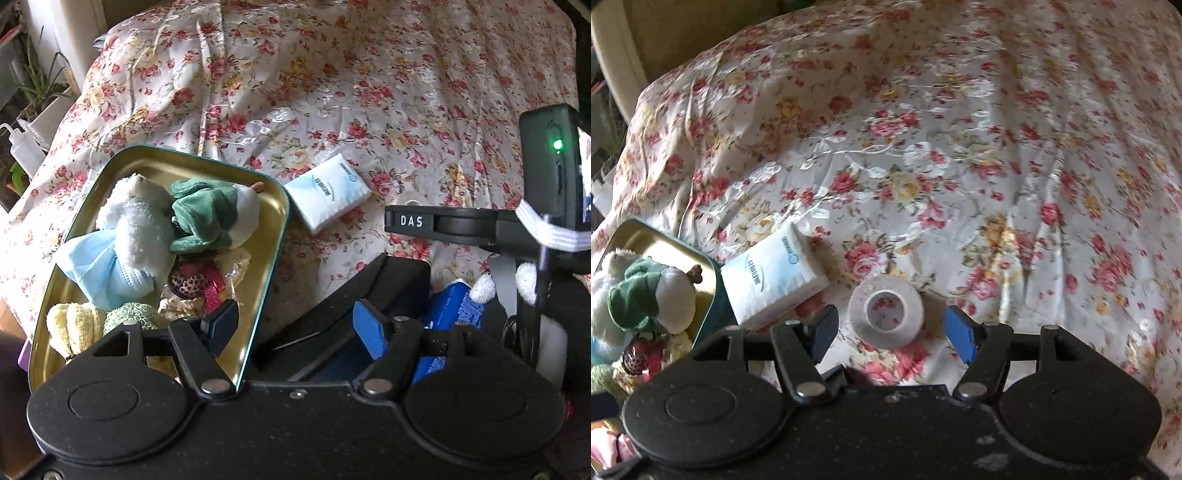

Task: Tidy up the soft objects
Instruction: 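Move right gripper to the white tape roll and close on it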

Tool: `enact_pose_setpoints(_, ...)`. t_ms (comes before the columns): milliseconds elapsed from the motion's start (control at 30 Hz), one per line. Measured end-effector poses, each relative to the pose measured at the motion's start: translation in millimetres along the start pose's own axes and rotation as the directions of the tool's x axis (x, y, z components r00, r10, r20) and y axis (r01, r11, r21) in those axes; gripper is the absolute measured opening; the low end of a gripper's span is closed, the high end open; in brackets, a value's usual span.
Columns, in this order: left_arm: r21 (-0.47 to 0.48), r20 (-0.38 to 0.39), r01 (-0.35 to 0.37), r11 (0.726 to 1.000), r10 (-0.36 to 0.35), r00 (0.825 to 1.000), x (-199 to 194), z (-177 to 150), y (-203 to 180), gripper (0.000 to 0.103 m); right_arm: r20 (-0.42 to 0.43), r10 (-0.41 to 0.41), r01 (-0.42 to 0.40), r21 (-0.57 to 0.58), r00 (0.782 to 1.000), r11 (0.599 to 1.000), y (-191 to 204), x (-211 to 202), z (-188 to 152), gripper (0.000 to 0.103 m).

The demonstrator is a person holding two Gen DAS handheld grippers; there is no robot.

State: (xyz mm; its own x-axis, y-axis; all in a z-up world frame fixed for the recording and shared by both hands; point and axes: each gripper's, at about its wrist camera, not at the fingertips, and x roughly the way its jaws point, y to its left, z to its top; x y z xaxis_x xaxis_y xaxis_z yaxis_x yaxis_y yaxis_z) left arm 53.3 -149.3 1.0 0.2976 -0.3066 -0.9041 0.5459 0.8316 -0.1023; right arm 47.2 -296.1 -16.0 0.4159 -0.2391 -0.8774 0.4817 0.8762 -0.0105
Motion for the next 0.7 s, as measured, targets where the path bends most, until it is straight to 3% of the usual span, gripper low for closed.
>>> enact_pose_setpoints(233,-0.031,-0.011,-0.013,0.999,0.013,1.000,7,4,6,0.064,-0.042,-0.022,0.021,-0.042,0.999,0.999,3,17,-1,0.061)
enact_pose_setpoints(367,-0.039,-0.009,-0.017,0.999,0.016,1.000,10,6,7,0.064,-0.049,-0.011,0.009,-0.035,0.999,0.999,-2,20,0,0.049)
enact_pose_setpoints(567,-0.044,-0.008,-0.016,0.999,0.016,1.000,14,10,1,0.064,-0.033,-0.023,0.024,0.015,0.999,1.000,-16,9,3,0.046)
enact_pose_setpoints(700,-0.057,-0.011,-0.003,0.998,0.002,1.000,20,14,-4,0.064,-0.026,-0.031,0.034,0.111,0.999,0.993,-39,-8,6,0.046)
